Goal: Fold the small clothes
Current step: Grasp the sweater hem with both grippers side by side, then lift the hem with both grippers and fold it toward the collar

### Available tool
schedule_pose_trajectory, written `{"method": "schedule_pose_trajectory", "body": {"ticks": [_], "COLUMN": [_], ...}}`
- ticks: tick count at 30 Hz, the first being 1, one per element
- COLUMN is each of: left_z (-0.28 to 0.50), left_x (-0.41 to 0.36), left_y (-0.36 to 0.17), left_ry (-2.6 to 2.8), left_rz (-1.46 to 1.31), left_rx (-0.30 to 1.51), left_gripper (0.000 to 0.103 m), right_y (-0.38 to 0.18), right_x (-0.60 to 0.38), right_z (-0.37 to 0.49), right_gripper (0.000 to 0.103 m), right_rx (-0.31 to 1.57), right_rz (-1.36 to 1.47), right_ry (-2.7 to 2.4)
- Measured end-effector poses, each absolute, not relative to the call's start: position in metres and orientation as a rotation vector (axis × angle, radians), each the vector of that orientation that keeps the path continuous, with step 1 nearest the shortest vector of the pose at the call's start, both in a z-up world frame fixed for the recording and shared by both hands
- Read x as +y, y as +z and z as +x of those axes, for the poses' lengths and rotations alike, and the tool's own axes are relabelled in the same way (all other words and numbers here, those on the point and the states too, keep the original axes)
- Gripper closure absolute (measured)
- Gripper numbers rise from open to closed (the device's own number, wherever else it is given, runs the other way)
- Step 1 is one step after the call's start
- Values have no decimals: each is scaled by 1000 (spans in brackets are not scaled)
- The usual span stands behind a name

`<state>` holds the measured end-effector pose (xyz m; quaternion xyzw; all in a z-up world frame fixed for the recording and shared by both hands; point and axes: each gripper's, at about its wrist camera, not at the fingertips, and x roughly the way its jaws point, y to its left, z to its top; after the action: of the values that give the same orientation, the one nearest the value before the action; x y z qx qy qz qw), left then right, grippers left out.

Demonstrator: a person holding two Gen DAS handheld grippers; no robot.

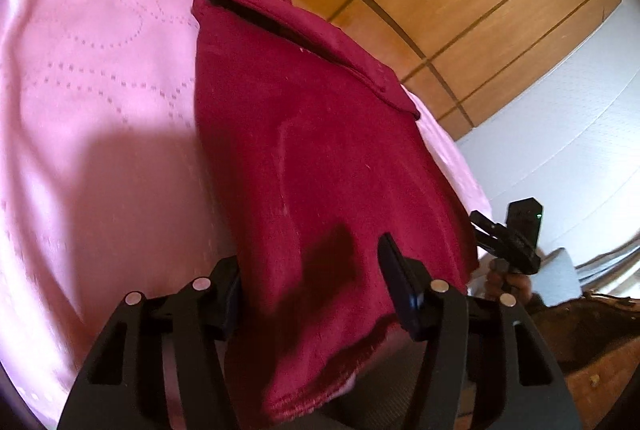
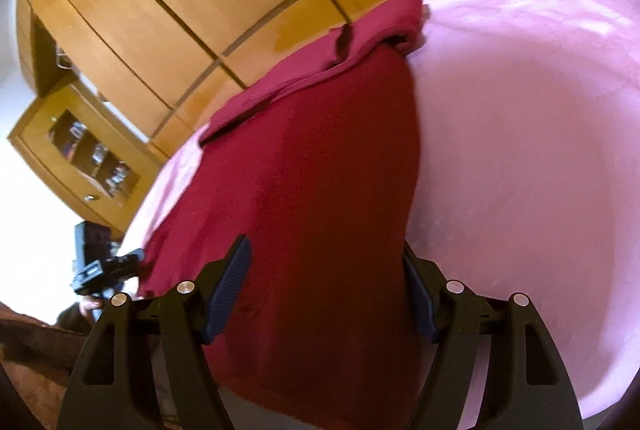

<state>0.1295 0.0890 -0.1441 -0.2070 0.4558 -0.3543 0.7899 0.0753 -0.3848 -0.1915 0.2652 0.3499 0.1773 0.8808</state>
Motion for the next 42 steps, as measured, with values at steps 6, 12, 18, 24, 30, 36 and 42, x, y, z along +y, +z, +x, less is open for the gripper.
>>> {"method": "schedule_pose_trajectory", "body": {"ticks": [6,12,18,24,30,36,42], "left_z": [130,127,127,121,108,86,67], "left_x": [89,90,91,90,90,100,132], "left_y": [-152,-157,-157,-141,-115,-98,-90], "left_ry": [-770,-798,-729,-759,-857,-936,-983], "left_rz": [-492,-526,-504,-540,-563,-637,-773], "left_rx": [1009,1015,1011,941,879,849,805], "left_gripper": [68,73,93,95,95,95,95], "right_y": [-195,-202,-204,-194,-172,-155,-151], "right_x": [-380,-378,-385,-386,-382,-381,-393], "right_z": [67,63,64,59,44,14,-10], "right_gripper": [40,70,92,92,92,92,92], "right_rx": [743,752,750,720,655,577,479], "right_rz": [601,642,664,673,651,644,742], "right_ry": [448,448,404,437,536,666,770]}}
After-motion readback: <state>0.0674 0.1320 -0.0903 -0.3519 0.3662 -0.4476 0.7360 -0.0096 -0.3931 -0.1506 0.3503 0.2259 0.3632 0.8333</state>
